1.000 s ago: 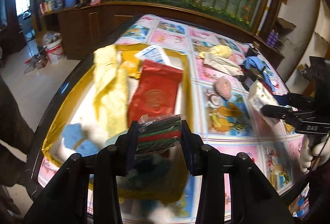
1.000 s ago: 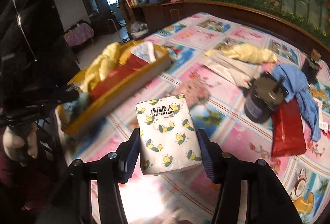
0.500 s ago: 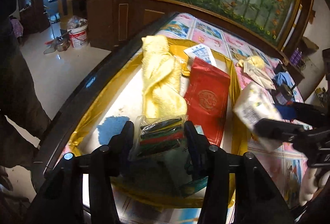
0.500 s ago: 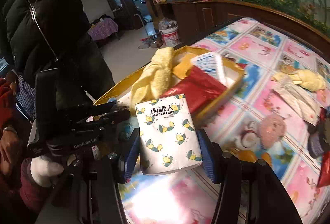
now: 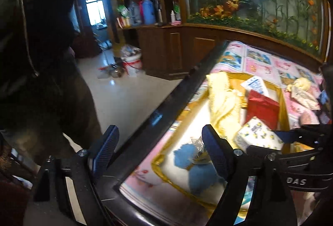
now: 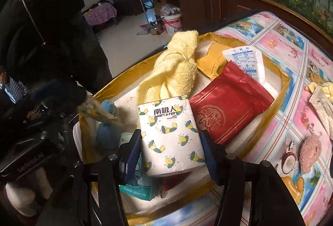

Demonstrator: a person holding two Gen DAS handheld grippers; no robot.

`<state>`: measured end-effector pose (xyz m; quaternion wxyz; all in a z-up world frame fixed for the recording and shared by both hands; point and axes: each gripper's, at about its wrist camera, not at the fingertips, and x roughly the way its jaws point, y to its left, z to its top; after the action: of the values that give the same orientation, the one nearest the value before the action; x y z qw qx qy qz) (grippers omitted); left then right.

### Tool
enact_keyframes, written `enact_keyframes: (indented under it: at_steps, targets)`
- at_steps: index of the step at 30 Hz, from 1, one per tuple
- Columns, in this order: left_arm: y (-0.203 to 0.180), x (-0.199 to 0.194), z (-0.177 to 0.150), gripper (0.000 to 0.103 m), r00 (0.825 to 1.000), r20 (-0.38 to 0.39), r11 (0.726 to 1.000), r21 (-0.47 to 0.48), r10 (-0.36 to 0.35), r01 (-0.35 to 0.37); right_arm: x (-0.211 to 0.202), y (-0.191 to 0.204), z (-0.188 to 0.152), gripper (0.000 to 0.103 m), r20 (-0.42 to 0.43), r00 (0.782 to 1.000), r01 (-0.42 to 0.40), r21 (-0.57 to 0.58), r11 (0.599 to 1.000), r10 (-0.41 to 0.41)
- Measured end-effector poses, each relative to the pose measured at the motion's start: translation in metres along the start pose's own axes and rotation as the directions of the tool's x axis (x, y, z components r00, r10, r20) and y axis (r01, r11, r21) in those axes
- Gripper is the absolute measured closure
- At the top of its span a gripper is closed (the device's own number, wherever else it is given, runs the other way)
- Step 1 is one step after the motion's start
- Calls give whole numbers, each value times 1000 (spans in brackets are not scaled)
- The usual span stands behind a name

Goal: Organize soft objects
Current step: 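Carry both items over the foam box and open both tools to drop them, then move both tools back over the table toward the remaining items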

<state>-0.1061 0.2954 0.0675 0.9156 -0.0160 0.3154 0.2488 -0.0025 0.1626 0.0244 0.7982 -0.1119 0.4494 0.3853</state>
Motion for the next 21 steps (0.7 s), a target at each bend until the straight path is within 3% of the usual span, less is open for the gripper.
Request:
enact_keyframes:
  at_steps: [12, 21]
  targets:
    - [-27, -10, 3, 20, 999, -8, 995, 88, -49, 50, -53, -2, -14, 31, 117, 993, 34, -11, 999, -33]
    - [-51, -30, 3, 20, 997, -11, 986, 143, -80, 81, -98, -39, -40, 30, 187, 980, 46, 84, 995, -61]
